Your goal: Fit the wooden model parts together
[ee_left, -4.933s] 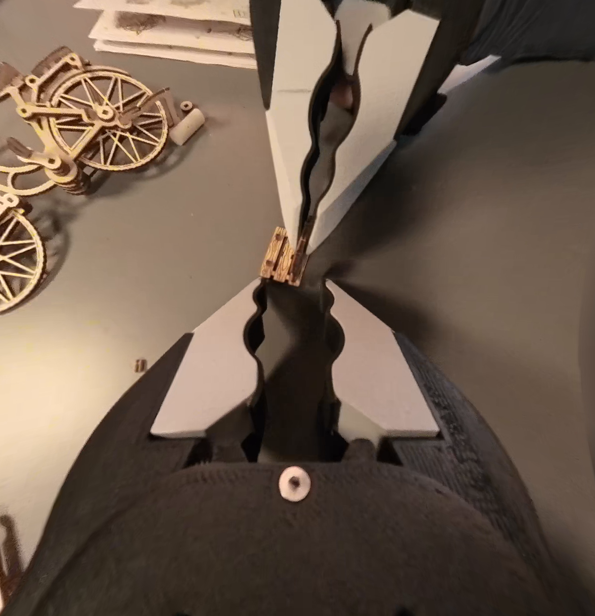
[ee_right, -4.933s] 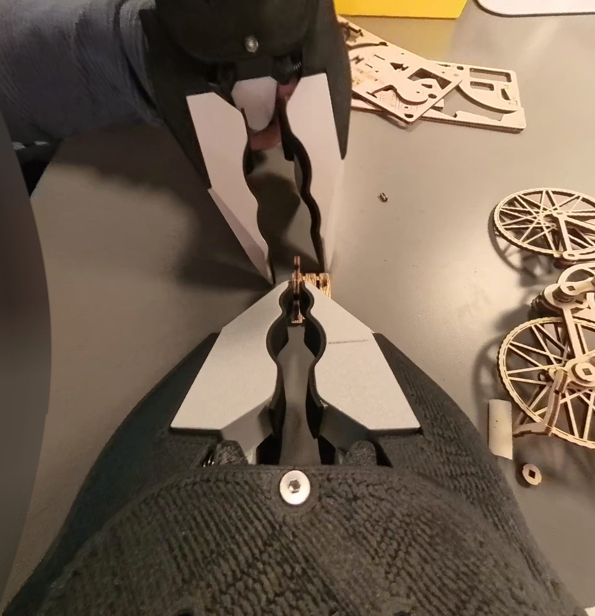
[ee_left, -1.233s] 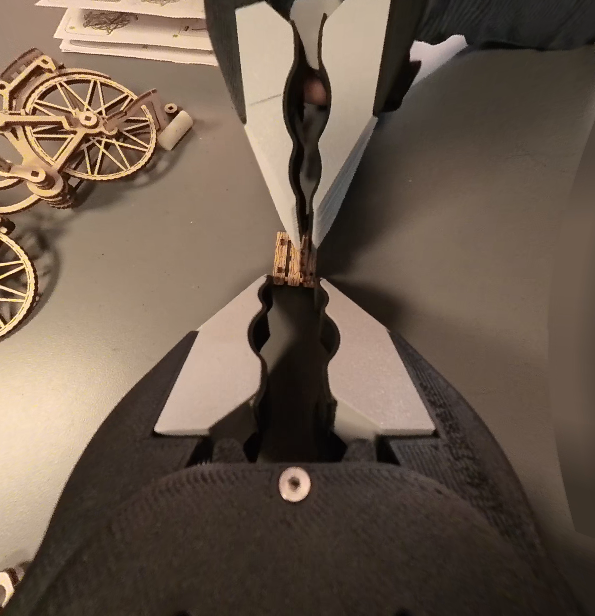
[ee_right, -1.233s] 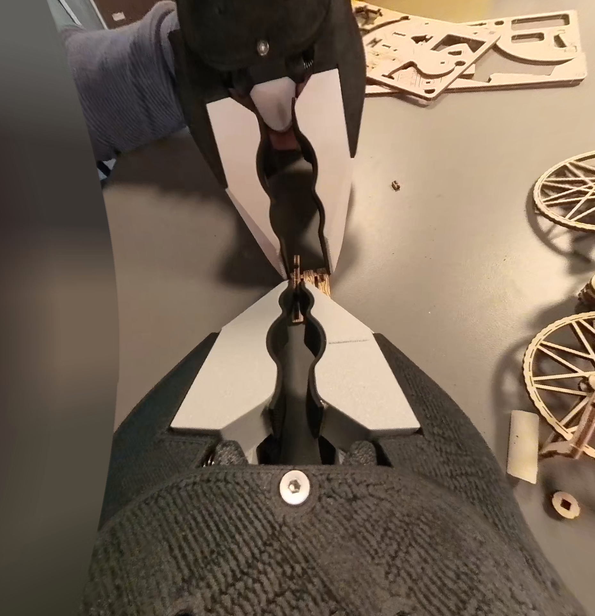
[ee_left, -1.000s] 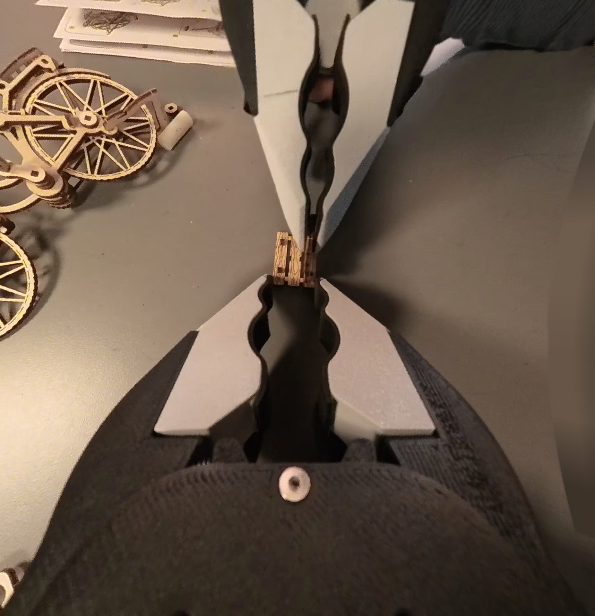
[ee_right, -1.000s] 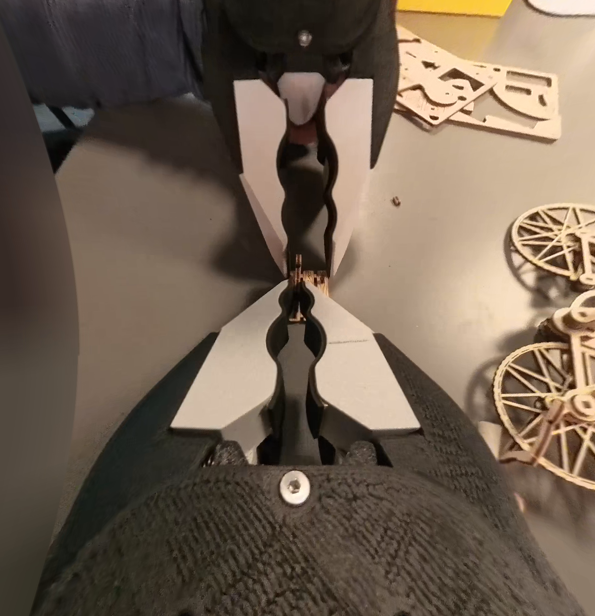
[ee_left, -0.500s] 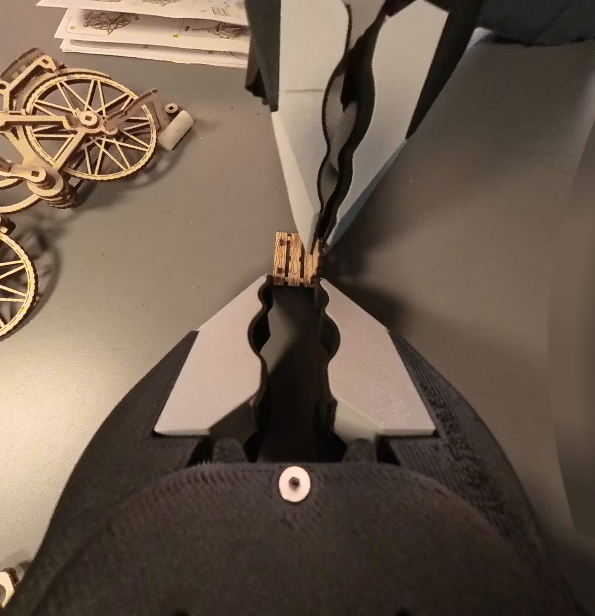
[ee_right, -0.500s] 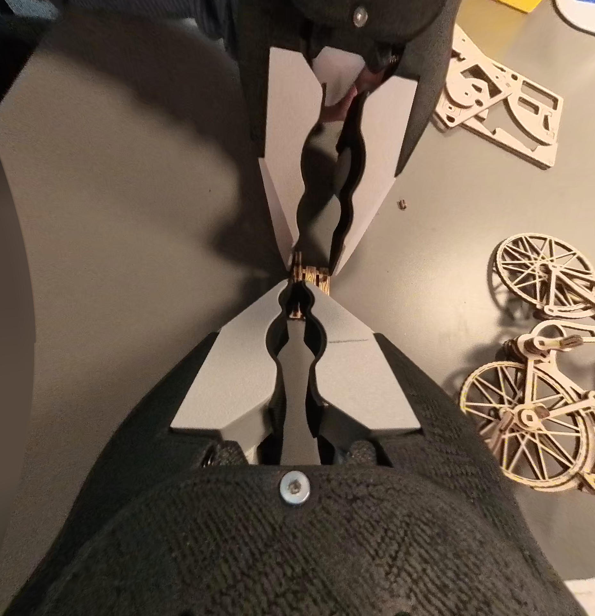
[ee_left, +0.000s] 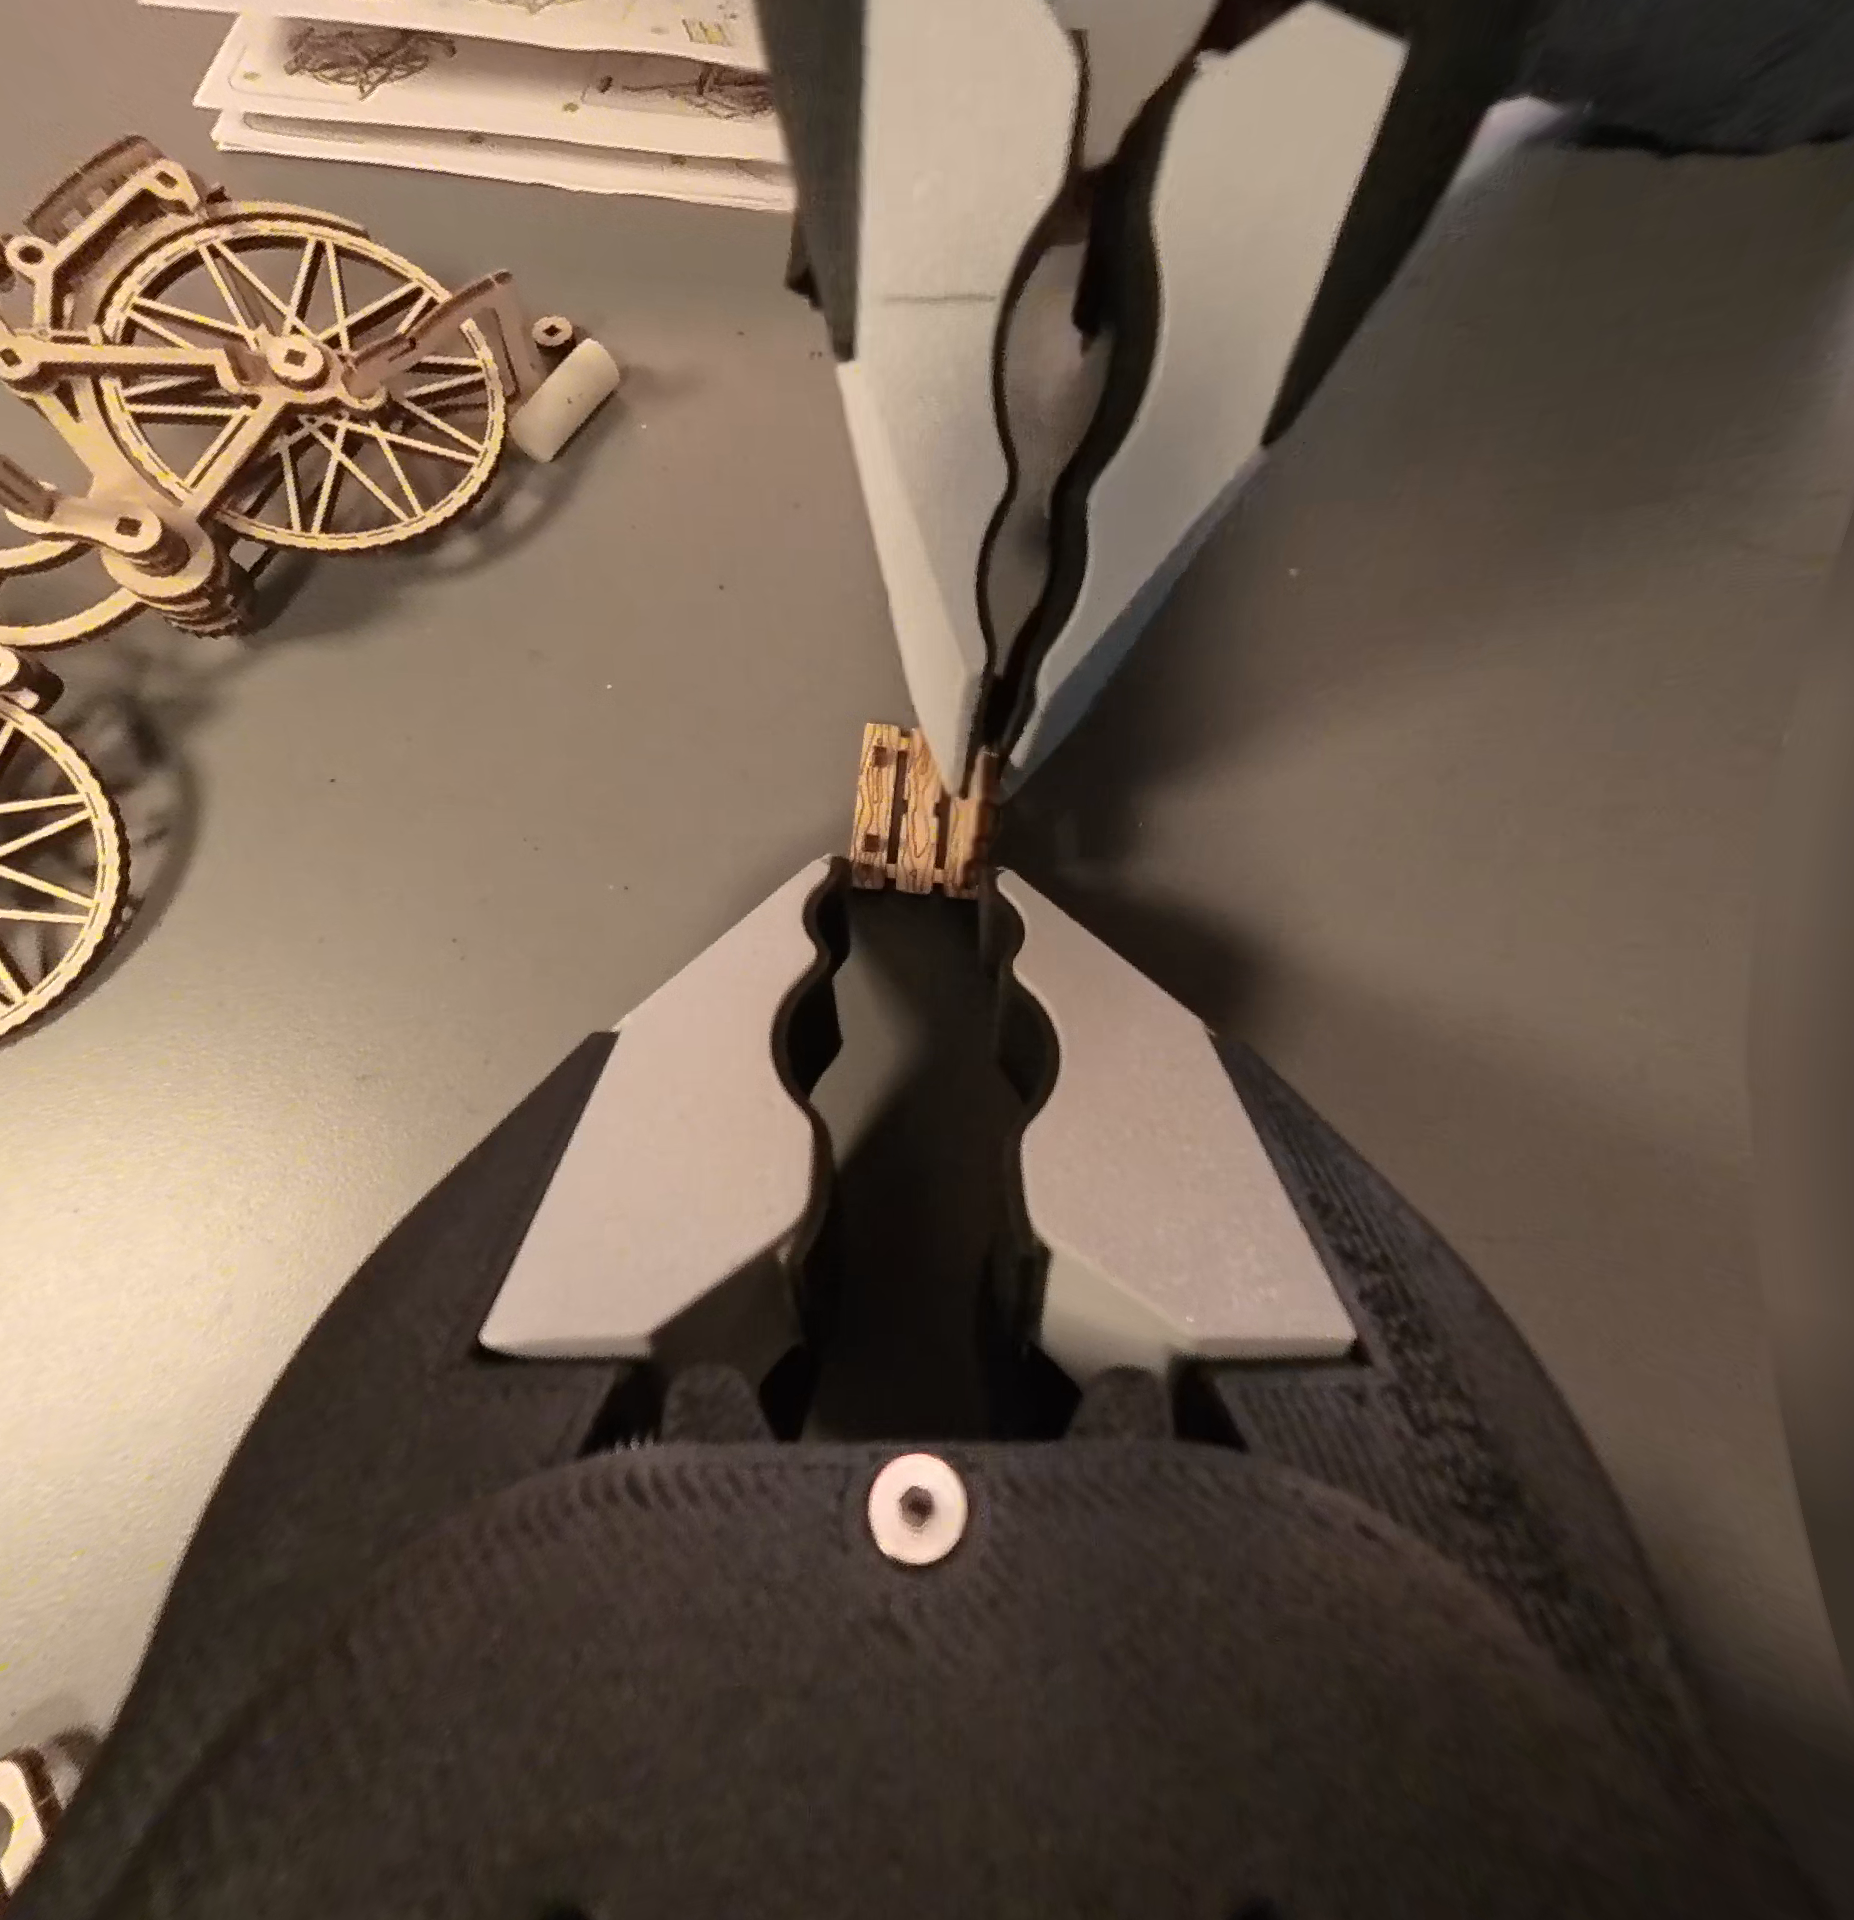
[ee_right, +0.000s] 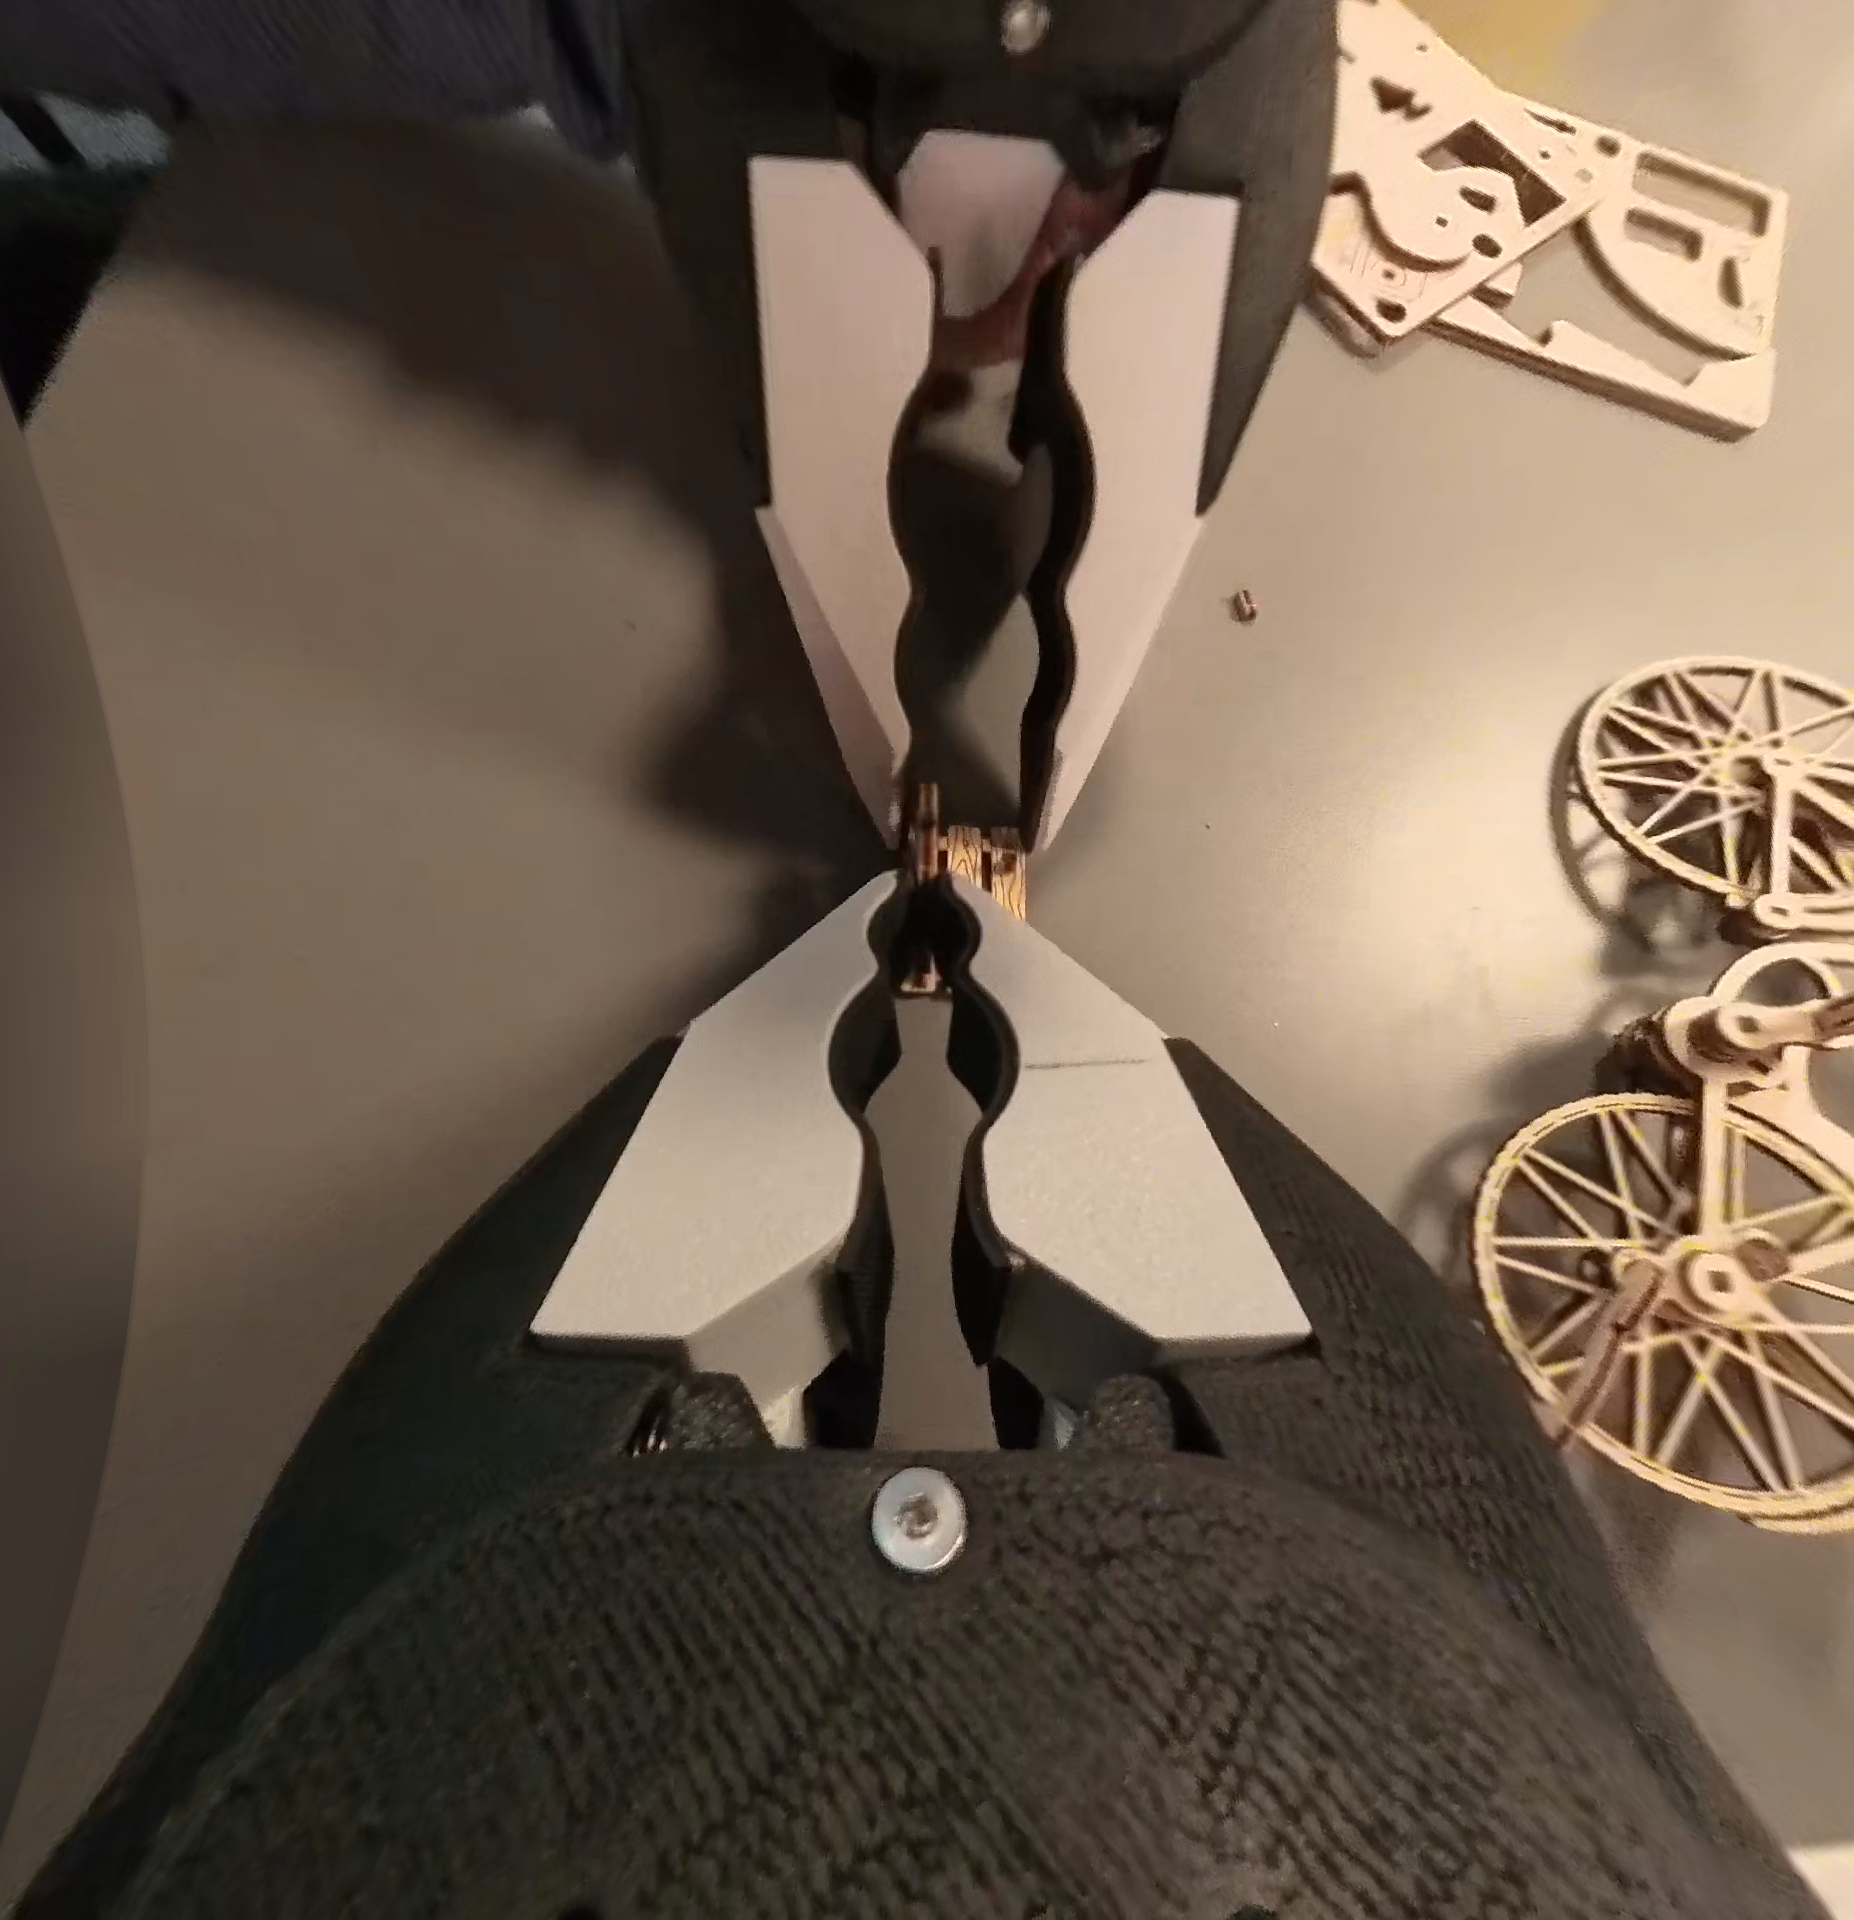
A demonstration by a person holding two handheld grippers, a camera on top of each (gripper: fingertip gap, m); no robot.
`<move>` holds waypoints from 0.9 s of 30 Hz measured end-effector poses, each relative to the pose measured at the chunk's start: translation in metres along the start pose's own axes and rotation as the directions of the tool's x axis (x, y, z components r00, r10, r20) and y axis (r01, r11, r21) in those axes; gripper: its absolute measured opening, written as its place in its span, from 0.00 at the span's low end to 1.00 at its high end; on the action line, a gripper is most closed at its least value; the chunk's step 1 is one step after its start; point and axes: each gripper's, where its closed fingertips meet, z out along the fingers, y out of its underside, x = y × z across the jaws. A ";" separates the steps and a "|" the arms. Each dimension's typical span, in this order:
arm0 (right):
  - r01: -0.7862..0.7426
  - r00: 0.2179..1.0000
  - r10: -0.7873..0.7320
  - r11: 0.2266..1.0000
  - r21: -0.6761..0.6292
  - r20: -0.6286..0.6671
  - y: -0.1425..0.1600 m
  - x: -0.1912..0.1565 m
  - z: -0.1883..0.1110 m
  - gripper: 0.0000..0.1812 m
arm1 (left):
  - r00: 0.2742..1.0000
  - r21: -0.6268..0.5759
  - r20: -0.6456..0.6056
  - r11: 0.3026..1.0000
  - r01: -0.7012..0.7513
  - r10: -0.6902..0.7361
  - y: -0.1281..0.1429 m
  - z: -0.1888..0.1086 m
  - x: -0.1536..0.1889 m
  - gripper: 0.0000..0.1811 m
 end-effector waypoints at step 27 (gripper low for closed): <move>-0.034 0.999 0.034 0.999 -0.006 0.016 0.001 -0.001 0.000 0.01 | 1.000 0.094 -0.016 0.995 0.012 -0.010 -0.016 -0.004 0.012 0.01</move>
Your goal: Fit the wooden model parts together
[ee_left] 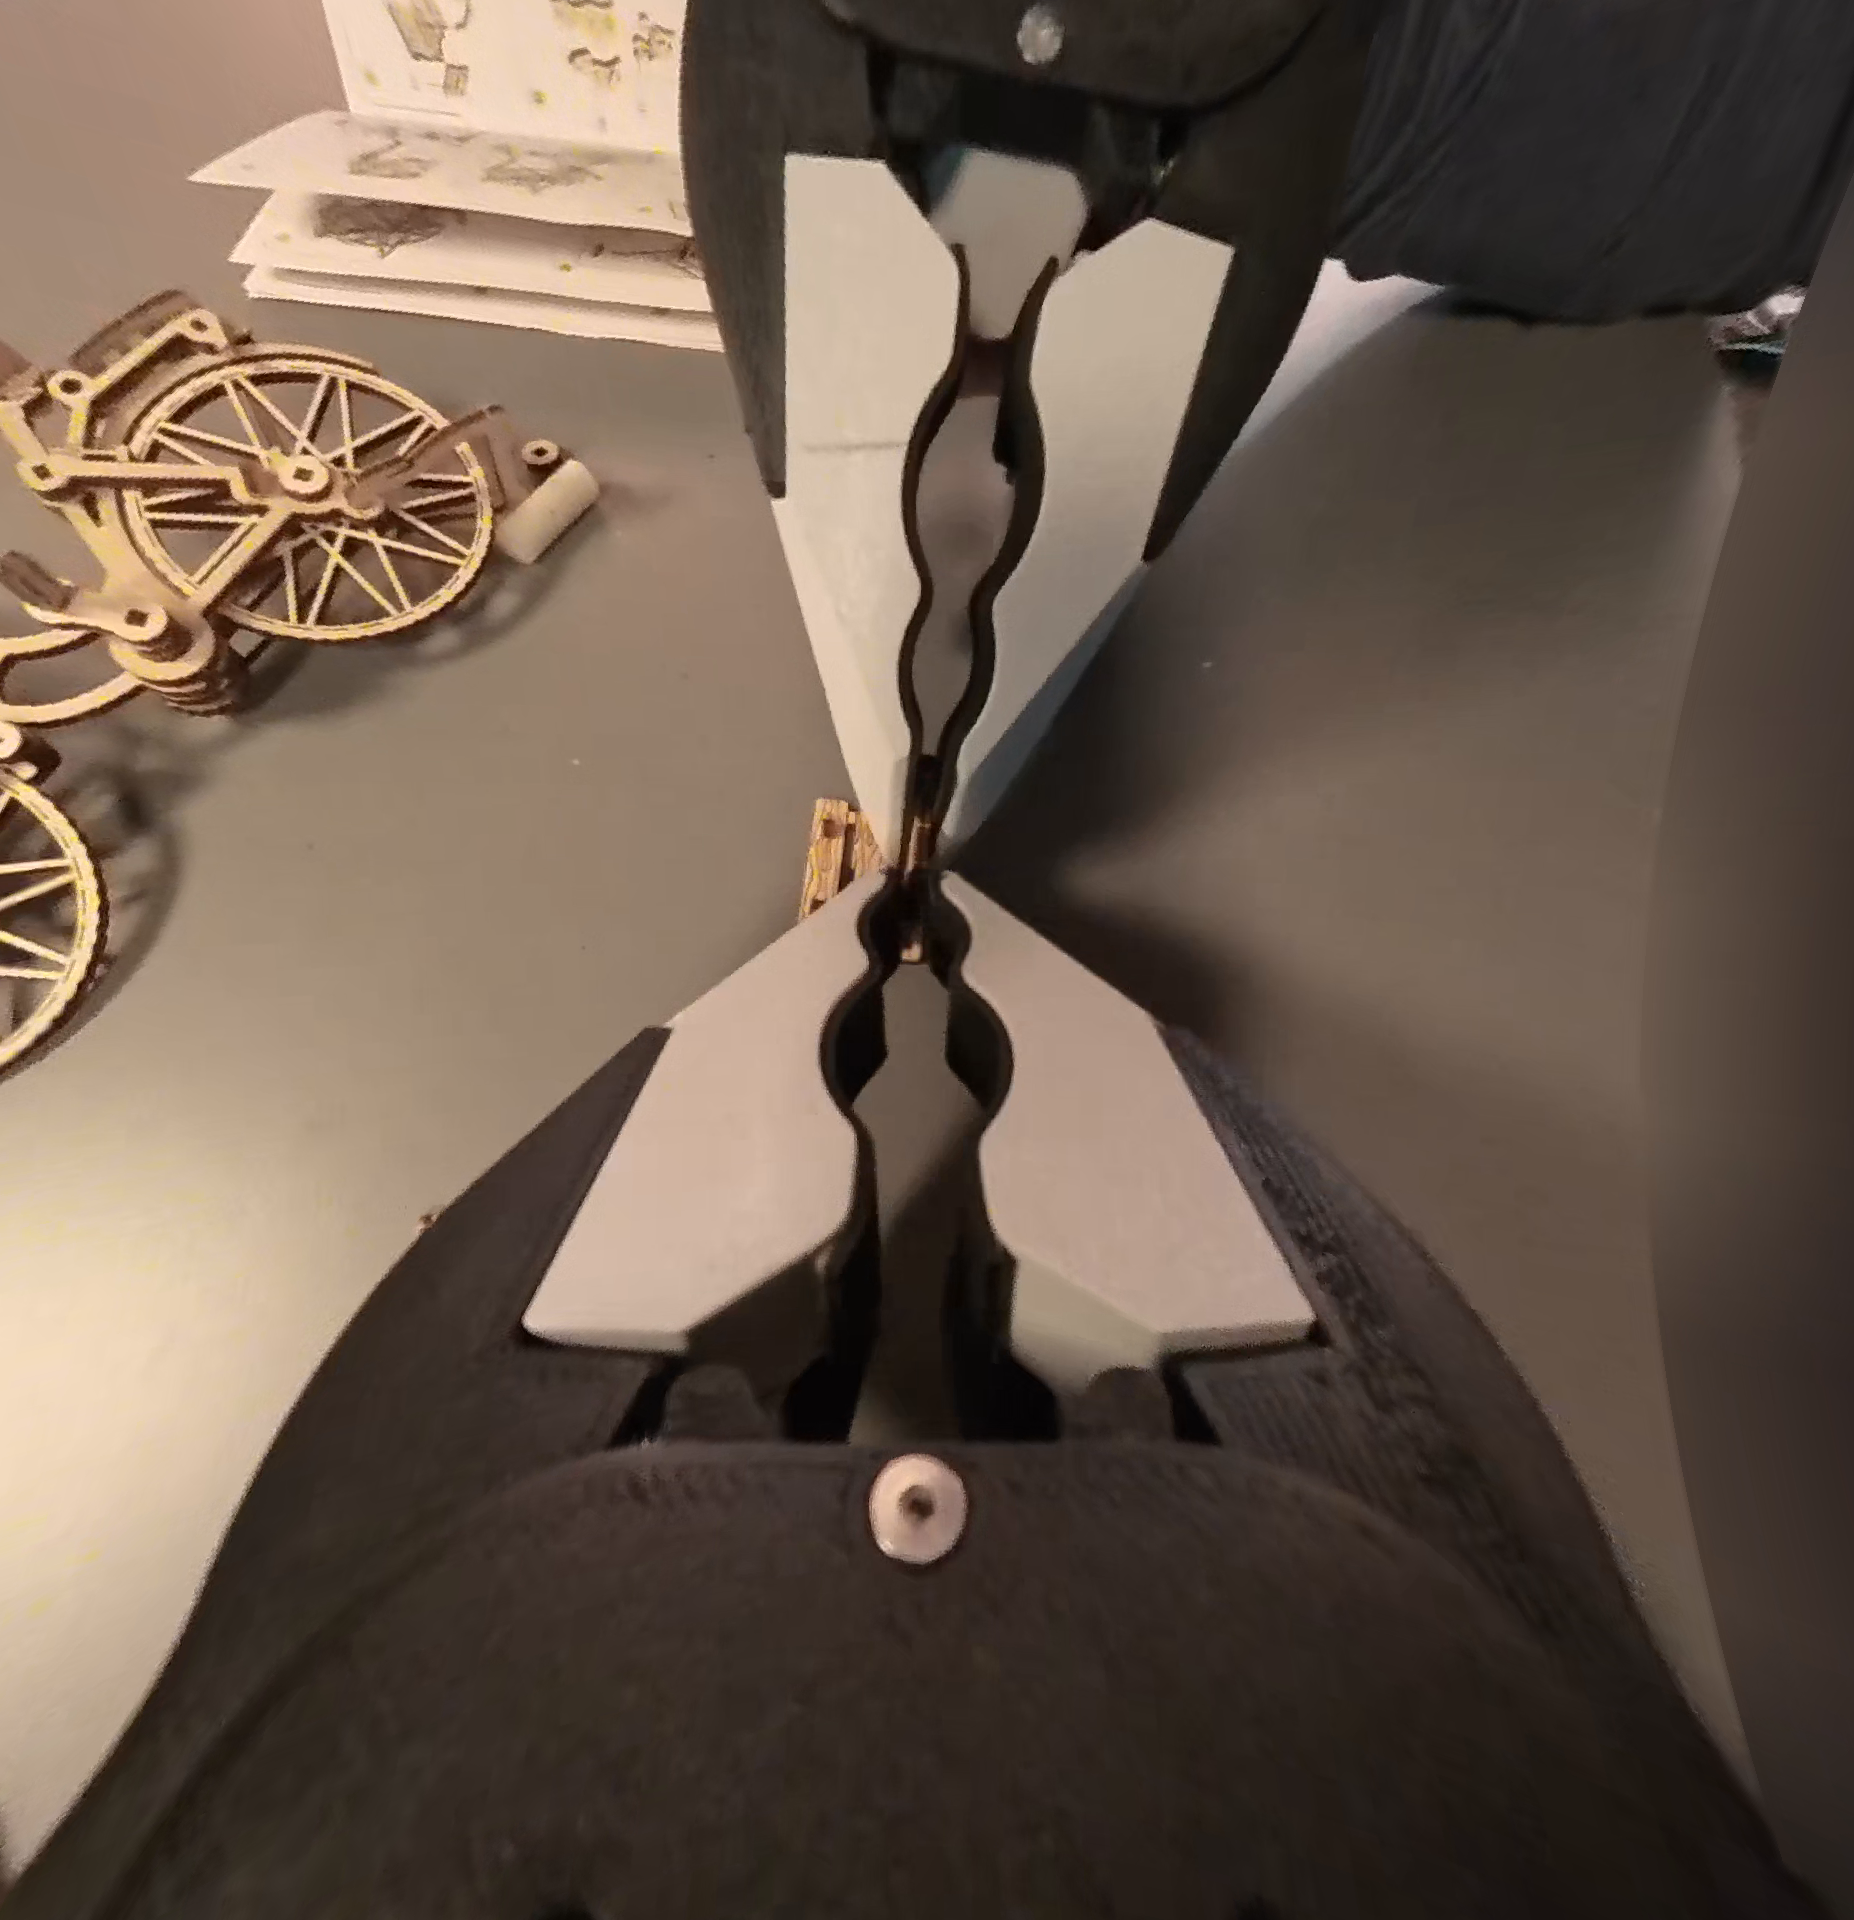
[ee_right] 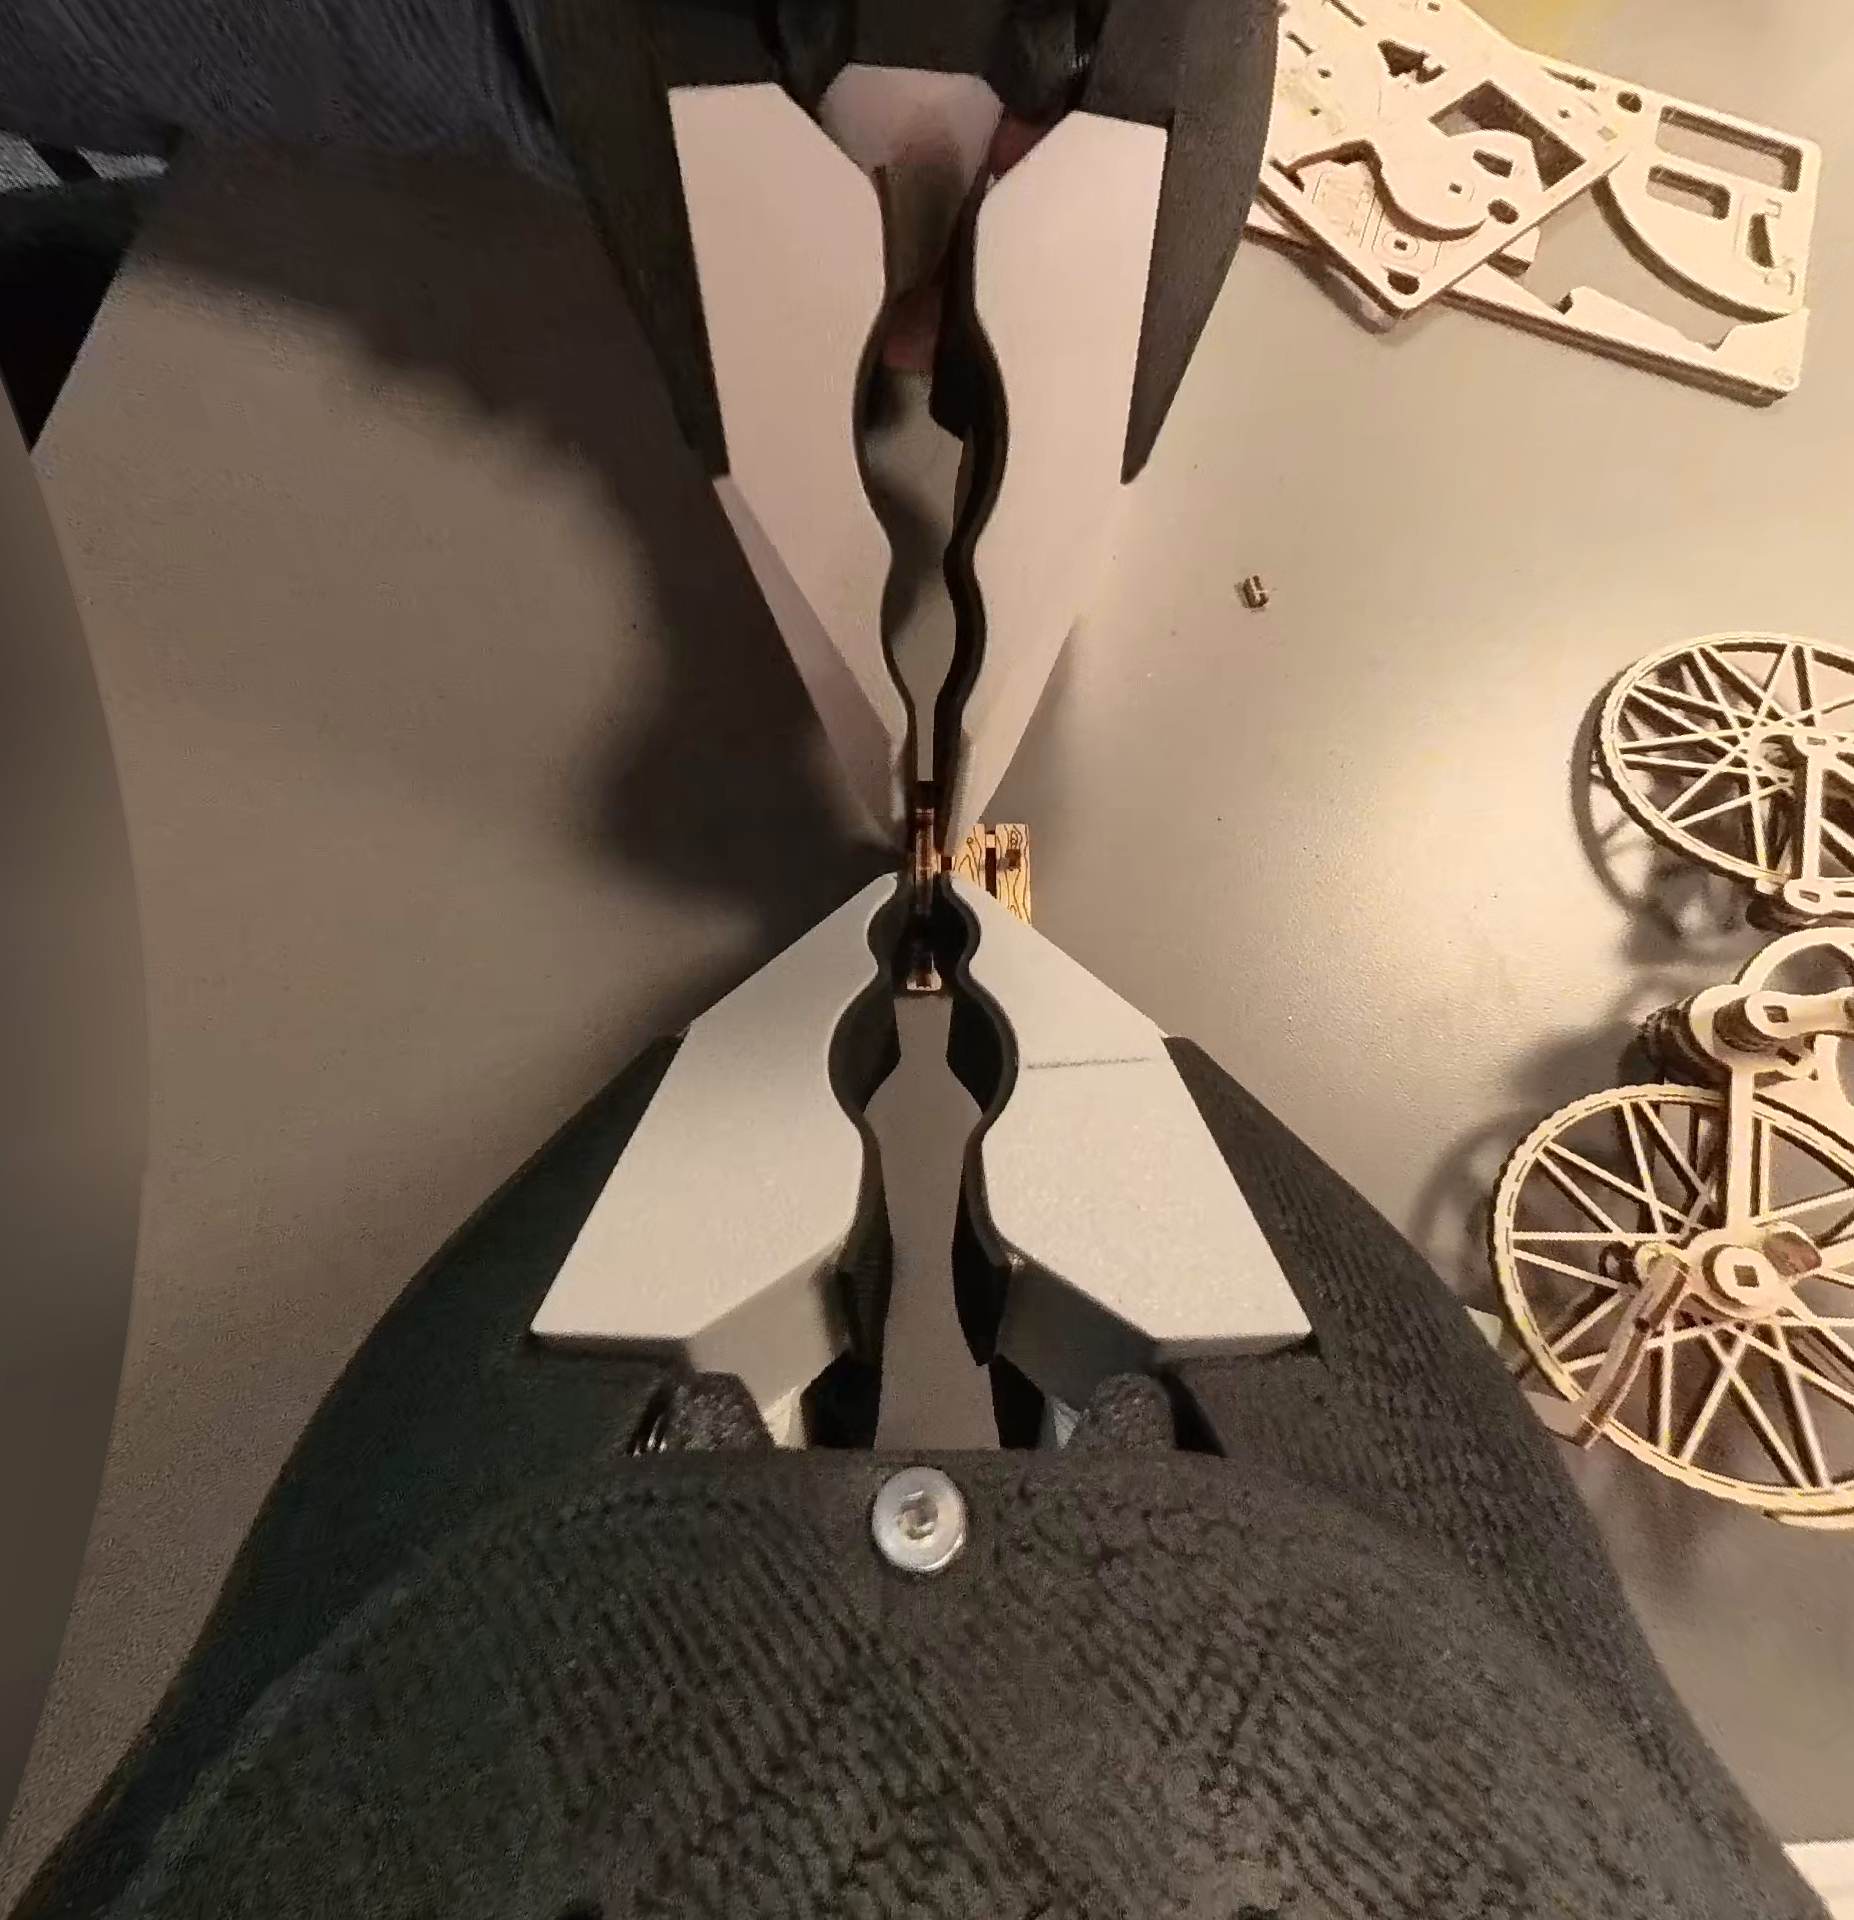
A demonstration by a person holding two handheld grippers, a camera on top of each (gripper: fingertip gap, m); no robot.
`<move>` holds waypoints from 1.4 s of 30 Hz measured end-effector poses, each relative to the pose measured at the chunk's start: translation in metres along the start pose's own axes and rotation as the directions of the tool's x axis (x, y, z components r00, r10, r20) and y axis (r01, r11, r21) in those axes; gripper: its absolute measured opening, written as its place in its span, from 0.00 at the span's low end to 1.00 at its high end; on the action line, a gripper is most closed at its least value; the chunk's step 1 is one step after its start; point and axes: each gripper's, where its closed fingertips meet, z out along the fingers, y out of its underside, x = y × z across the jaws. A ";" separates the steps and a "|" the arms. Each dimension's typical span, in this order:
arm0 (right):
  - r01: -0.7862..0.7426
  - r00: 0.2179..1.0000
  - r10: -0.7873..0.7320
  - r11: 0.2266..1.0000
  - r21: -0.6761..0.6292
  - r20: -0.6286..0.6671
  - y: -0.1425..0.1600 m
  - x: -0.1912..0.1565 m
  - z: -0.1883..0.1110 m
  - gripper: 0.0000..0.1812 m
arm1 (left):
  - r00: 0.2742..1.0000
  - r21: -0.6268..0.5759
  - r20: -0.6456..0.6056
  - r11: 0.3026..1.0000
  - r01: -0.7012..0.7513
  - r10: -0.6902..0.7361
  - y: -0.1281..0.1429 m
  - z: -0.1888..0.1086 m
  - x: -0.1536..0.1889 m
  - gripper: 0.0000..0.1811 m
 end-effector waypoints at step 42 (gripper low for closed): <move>-0.001 0.998 -0.007 0.989 0.147 0.059 -0.005 0.003 -0.006 0.00 | 0.999 -0.009 0.006 0.999 0.043 -0.043 0.002 0.000 -0.003 0.01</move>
